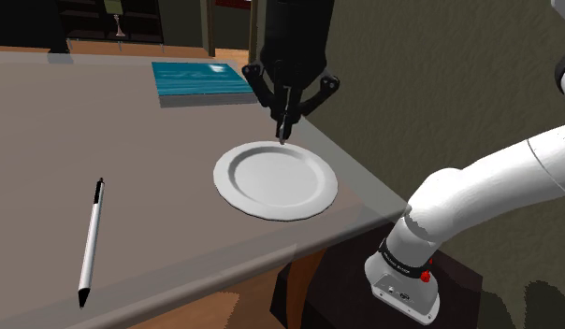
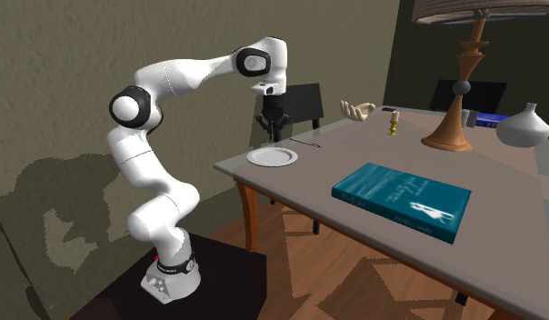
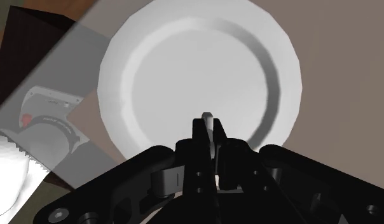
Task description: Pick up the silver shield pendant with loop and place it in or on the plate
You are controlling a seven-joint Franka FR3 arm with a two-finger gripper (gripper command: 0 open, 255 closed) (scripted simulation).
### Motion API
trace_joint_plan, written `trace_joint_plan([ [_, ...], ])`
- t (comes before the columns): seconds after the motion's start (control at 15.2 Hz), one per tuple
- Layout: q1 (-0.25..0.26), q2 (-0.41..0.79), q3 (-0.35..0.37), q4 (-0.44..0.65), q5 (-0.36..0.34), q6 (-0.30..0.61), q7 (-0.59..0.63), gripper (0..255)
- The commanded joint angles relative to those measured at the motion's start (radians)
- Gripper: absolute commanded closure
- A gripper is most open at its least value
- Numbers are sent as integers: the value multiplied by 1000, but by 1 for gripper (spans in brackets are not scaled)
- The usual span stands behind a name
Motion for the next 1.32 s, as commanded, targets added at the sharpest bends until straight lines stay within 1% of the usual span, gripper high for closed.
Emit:
trace_joint_plan([
  [0.0, 6, -17, 0, -42, 8, 27, -7, 255],
  [0.46, 21, -58, 8, -171, 30, 117, -28, 255],
  [0.99, 21, -58, 8, -171, 30, 116, -28, 255],
  [1.06, 21, -58, 8, -171, 30, 116, -28, 0],
  [1.25, 21, -58, 8, -171, 30, 116, -28, 0],
])
